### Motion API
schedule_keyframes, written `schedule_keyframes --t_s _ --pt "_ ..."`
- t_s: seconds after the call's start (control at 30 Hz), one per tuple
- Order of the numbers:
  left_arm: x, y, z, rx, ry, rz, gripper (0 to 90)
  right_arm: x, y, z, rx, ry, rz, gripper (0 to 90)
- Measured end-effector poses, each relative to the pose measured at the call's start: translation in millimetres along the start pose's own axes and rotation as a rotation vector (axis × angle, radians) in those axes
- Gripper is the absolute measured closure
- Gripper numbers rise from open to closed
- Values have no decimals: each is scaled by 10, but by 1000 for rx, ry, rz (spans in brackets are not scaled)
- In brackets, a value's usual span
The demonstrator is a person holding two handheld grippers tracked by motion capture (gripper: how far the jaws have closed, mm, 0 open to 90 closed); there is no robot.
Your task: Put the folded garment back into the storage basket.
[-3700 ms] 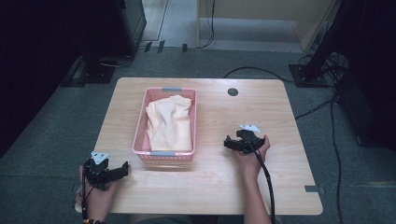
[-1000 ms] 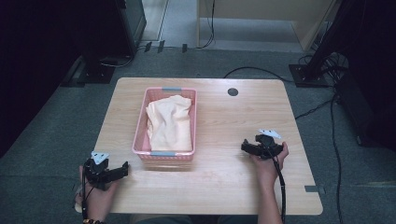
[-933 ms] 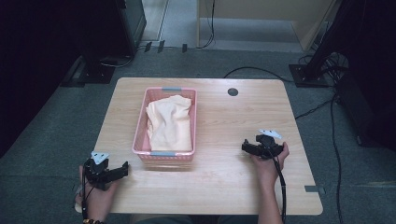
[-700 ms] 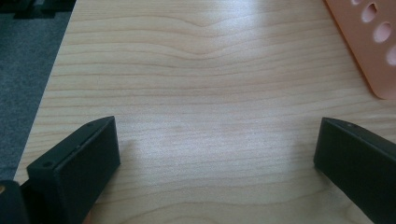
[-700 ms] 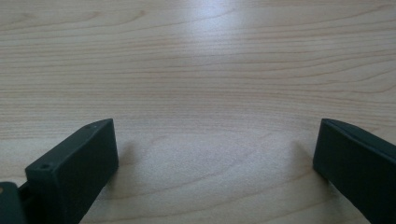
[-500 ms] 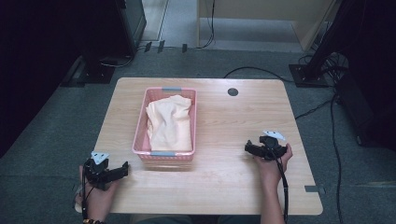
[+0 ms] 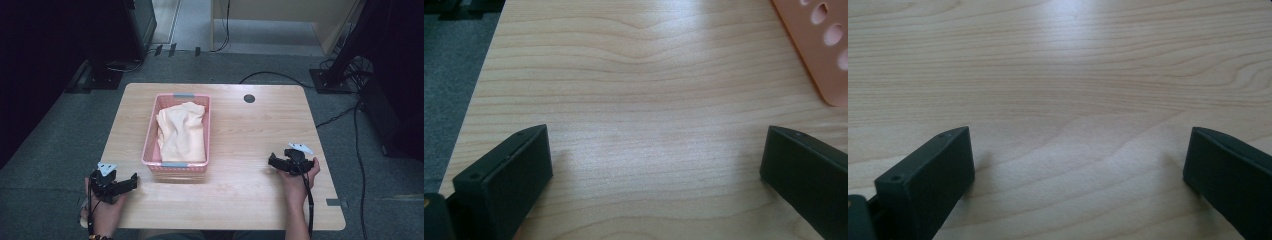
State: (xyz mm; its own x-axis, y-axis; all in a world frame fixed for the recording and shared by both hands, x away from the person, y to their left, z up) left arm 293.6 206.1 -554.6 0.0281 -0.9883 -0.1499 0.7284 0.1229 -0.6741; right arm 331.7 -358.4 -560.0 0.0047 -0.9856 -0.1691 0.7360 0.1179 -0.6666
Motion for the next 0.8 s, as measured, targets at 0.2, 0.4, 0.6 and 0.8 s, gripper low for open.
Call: schedule_keyframes --t_s 0.2,0.4,0.6,0.8 --pt "0 0 0 0 0 0 3 122 -67 -36 3 13 -10 0" --pt "0 0 0 0 0 0 3 181 -100 -55 4 19 -15 0" --pt "0 0 0 0 0 0 3 209 -135 -82 4 20 -19 0" --pt "0 0 0 0 0 0 3 261 -173 -107 6 22 -23 0"
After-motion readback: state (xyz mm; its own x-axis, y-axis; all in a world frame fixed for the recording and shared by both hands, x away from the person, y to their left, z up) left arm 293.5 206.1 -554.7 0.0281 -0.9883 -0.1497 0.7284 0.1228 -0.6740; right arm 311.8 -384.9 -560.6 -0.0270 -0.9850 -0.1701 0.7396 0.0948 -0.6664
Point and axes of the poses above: each handheld gripper's, and its own axes: y roughly forward along the jaws, z roughly out of its top, x roughly to its right, the point moved 4 cm from there along y, roughly forward along the jaws, and after that the axes turned 12 degrees about z, right-handed, at the moved point
